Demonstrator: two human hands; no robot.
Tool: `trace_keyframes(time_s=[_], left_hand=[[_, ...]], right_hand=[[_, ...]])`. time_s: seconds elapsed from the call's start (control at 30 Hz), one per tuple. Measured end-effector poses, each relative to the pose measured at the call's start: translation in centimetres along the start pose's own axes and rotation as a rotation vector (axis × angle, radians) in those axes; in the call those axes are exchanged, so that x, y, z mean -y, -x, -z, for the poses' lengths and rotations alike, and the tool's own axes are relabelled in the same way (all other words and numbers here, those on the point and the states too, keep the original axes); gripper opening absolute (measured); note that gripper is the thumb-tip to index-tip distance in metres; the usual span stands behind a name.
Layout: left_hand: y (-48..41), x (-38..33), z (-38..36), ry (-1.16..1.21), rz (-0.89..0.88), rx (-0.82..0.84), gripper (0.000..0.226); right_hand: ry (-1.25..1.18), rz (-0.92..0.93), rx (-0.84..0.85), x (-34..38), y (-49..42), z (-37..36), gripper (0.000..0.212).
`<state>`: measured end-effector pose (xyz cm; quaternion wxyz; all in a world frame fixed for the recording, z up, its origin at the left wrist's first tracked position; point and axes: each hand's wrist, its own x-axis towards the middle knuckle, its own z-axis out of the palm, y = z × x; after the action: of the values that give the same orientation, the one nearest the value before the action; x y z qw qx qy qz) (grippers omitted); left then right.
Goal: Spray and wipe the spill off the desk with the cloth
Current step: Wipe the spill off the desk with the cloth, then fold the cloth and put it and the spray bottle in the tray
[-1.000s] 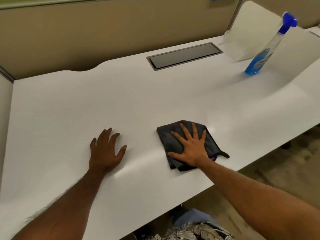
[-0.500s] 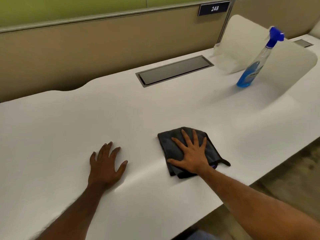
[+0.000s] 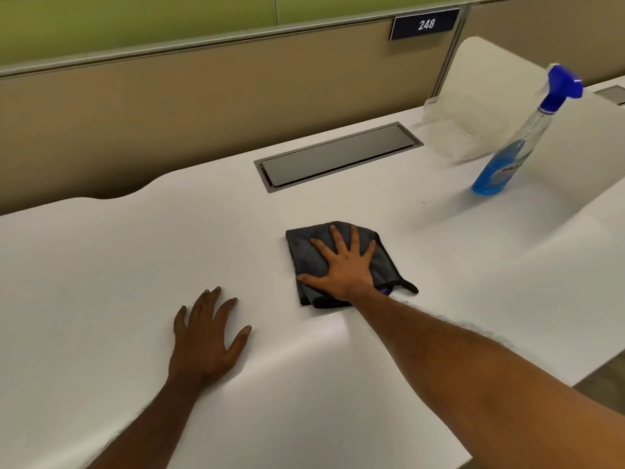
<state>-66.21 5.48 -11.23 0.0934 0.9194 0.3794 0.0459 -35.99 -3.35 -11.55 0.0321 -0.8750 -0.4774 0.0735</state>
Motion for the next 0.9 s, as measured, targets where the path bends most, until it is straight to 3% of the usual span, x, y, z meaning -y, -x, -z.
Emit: trace_keyframes(time_s=[0.13,0.23,0.33,0.43,0.5,0.6,0.73,0.8,0.9], left_hand=[[-3.9,-3.5,-0.1,0.062,0.041,-0.049,0.071],[-7.0,-7.5,0.2,0.163,0.072,-0.073,0.065],[-9.6,-11.3,0.4,0.346,0.169,-0.076,0.058],[-11.6,-13.9,0.5,0.528,0.339,-0.021,0.059],[-12.8,-15.0,0.6,0.636,0.423,-0.008,0.058],[-14.5,-15.8,0.7,0.714,0.498,0.049,0.065],[-16.1,-16.2,0.7,0.808,0.661,0.142,0.077],[-16.8,-16.0,0.9,0.881,0.665,0.188,0.065],[-16.7,-16.3,1.6,0.950,0.519,0.178,0.044]], right_hand=[[-0.033,0.044,0.036,-0.7,-2.2,1.0,0.099],[-0.264,0.045,0.040,-1.5,-2.5,1.8,0.078],[-0.574,-0.060,-0.176,-3.3,-2.2,3.2,0.050],[-0.538,-0.254,-0.300,-6.3,-1.7,4.0,0.053],[-0.520,-0.386,-0.208,-8.0,-1.5,4.2,0.063],[-0.684,-0.475,-0.086,-8.9,-1.4,4.4,0.073],[-0.808,-0.543,0.004,-8.6,-2.1,4.9,0.068],[-0.939,-0.603,0.046,-8.5,-2.6,5.5,0.067],[-1.106,-0.637,0.182,-8.4,-2.3,7.0,0.066]])
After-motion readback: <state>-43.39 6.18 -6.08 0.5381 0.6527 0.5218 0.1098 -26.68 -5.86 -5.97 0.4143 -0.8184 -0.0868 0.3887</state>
